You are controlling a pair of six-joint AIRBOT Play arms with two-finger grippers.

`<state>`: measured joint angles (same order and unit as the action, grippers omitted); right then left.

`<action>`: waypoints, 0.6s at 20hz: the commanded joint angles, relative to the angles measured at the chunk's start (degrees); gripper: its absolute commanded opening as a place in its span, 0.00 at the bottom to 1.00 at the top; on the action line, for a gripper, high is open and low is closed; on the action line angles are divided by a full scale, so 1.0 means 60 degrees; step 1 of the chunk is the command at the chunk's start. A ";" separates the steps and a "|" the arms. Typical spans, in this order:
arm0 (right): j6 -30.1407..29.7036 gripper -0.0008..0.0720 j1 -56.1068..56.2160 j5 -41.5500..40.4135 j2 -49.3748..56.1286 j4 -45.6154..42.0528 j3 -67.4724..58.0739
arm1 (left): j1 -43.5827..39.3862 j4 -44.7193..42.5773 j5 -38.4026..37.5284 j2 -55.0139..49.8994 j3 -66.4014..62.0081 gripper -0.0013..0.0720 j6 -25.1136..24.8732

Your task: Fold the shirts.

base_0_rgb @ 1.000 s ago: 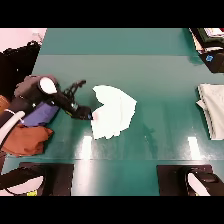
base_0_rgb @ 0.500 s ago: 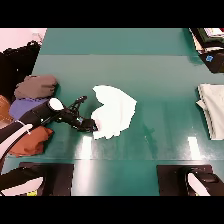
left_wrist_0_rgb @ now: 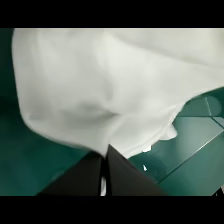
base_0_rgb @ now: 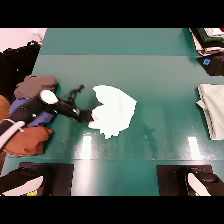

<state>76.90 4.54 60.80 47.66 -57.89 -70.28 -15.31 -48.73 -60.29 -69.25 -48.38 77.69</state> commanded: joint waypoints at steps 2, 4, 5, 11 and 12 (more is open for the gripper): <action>0.0004 0.04 0.0084 0.1883 0.1319 -0.0098 0.0055 | 0.1435 -0.0871 -0.0637 0.1213 -0.1676 0.05 0.0011; 0.0007 0.43 0.0426 0.1847 0.2259 -0.0080 0.0579 | 0.1606 -0.1228 -0.0627 0.1410 -0.2240 0.05 0.0011; 0.0004 0.63 0.0634 0.1694 0.2739 -0.0022 0.0954 | 0.1606 -0.1435 -0.0637 0.1417 -0.2441 0.05 0.0015; -0.1005 0.66 0.2466 0.0335 0.5756 0.2422 0.2313 | 0.1606 -0.1577 -0.0594 0.1355 -0.2488 0.05 0.0015; -0.1147 0.66 0.2754 0.0058 0.6149 0.2725 0.2197 | 0.1606 -0.1606 -0.0597 0.1355 -0.2488 0.05 0.0015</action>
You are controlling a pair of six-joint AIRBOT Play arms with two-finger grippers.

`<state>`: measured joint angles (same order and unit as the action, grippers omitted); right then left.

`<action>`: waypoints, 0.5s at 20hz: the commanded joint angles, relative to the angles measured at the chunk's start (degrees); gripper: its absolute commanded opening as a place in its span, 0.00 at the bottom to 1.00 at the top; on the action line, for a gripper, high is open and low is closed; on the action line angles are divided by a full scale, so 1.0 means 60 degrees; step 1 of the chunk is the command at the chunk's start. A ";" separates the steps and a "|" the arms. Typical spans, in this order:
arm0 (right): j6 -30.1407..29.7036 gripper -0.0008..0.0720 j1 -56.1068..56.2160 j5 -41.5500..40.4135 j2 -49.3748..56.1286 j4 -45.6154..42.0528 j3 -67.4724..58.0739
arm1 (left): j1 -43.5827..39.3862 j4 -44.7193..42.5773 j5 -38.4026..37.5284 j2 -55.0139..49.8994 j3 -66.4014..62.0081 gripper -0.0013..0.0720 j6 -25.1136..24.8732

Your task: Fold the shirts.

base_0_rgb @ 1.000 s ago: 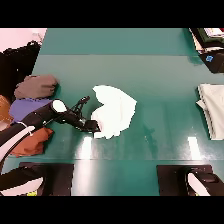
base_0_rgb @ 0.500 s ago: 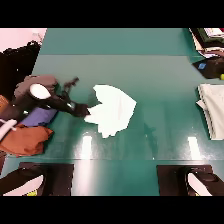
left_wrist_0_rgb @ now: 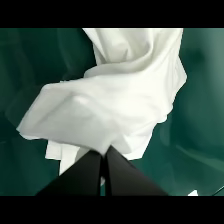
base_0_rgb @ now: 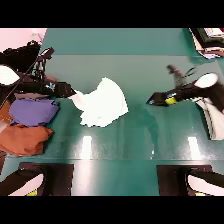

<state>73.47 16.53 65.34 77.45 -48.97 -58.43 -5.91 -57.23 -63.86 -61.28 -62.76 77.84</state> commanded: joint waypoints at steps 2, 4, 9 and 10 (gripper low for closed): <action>-0.0579 0.66 0.1235 -0.0911 0.1851 0.1220 -0.0270 | 0.0040 -0.0193 0.0000 0.0025 -0.0091 0.05 -0.0011; -0.0576 0.62 0.1566 -0.0885 0.2466 0.1213 -0.0882 | 0.0040 -0.0193 0.0011 0.0025 -0.0091 0.05 -0.0011; -0.0576 0.41 0.2040 -0.0805 0.3501 0.1177 -0.1953 | 0.0040 -0.0193 0.0036 0.0025 -0.0091 0.05 -0.0011; -0.0576 0.11 0.2047 -0.0780 0.3544 0.1129 -0.2087 | 0.0040 -0.0193 0.0047 0.0025 -0.0095 0.05 -0.0011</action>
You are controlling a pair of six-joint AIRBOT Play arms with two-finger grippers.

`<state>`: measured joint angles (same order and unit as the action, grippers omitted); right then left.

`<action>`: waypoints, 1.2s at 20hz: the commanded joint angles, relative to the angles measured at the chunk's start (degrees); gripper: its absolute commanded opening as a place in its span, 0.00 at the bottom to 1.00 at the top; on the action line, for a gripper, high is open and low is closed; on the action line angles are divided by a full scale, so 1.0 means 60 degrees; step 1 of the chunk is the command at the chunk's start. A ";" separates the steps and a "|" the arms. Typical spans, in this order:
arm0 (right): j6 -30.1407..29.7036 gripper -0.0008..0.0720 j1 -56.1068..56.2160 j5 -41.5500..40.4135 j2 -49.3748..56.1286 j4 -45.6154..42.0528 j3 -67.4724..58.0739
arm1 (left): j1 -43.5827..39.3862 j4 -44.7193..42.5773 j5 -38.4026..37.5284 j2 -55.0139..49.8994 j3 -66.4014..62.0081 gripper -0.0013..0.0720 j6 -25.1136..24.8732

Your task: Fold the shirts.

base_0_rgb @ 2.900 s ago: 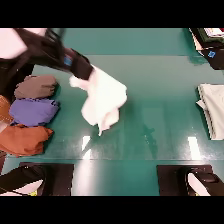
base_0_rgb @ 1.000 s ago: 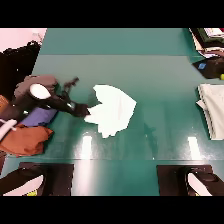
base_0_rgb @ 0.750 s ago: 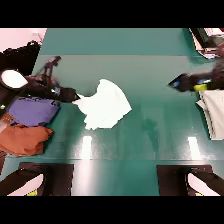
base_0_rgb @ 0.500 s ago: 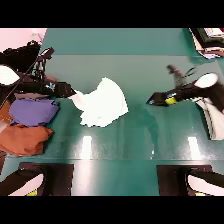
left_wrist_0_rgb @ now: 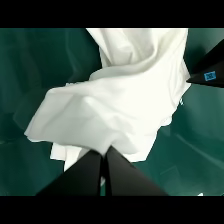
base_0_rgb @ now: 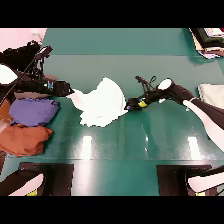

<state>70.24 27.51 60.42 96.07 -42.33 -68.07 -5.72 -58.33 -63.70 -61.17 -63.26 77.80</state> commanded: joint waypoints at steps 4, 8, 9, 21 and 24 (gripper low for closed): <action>0.0080 0.03 -0.0215 0.0321 -0.0280 -0.0594 -0.1461 | 0.0007 -0.0062 -0.0087 0.0262 -0.0816 0.05 0.0240; 0.0233 0.03 -0.1166 0.0608 -0.2524 -0.1486 -0.3402 | 0.0007 -0.0113 -0.0153 0.0976 -0.3355 0.05 0.0291; 0.0233 0.03 -0.1395 0.0827 -0.3056 -0.1468 -0.4025 | 0.0007 -0.0106 -0.0178 0.1111 -0.4135 0.05 0.0291; 0.0852 0.03 -0.1767 0.1384 -0.6881 -0.3235 -0.7278 | 0.0007 0.1515 -0.0535 0.1636 -0.9286 0.05 0.0492; 0.0984 0.03 -0.1767 0.1202 -0.7027 -0.3231 -0.7278 | 0.0007 0.1497 -0.0379 0.1603 -0.9122 0.05 0.0441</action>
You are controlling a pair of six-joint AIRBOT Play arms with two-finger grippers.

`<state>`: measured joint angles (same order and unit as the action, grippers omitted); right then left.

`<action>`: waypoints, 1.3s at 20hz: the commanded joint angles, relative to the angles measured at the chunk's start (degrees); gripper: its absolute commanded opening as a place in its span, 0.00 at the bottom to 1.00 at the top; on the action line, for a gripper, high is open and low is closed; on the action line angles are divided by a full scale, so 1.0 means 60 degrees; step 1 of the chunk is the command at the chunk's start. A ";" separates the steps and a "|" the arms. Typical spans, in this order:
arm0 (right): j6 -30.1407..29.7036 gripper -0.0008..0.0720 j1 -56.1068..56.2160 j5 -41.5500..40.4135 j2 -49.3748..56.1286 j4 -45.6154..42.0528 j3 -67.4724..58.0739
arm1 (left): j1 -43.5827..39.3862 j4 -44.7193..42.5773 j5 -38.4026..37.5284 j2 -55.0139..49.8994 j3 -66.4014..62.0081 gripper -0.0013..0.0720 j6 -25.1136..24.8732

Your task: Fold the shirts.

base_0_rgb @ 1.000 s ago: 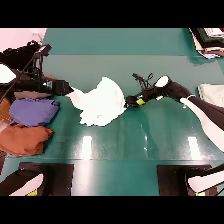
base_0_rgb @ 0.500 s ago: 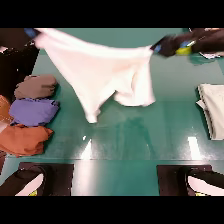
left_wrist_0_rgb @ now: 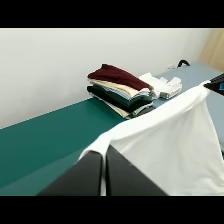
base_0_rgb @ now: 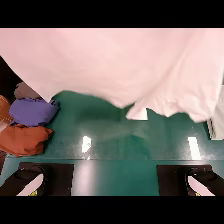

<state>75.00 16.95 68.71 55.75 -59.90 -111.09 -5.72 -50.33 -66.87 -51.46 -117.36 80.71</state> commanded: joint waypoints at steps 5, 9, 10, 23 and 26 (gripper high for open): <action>0.0601 0.03 -0.0007 0.0273 0.1650 -0.0280 -0.0109 | 0.0007 -0.1865 0.0251 -0.0765 0.1464 0.05 0.0087; 0.0601 0.03 -0.0007 0.0911 0.4510 -0.0284 -0.0106 | 0.0007 -0.2503 0.0022 -0.2328 0.3461 0.05 0.0229; 0.0601 0.03 -0.0007 0.0823 0.5227 -0.0291 -0.0106 | 0.0007 -0.2568 0.0135 -0.2856 0.3982 0.05 0.0229; 0.0605 0.64 -0.0313 -0.0761 0.8382 -0.0186 -0.0117 | 0.0062 -0.2707 0.1679 -0.6863 0.4758 0.85 0.0328; 0.0594 0.63 -0.0699 0.0313 0.7715 -0.0197 -0.0106 | 0.0659 -0.2838 -0.0288 -0.6743 0.4237 0.85 0.0215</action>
<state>78.61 14.33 66.24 104.07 -61.25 -111.72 -3.99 -66.92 -60.01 -91.83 -90.04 82.46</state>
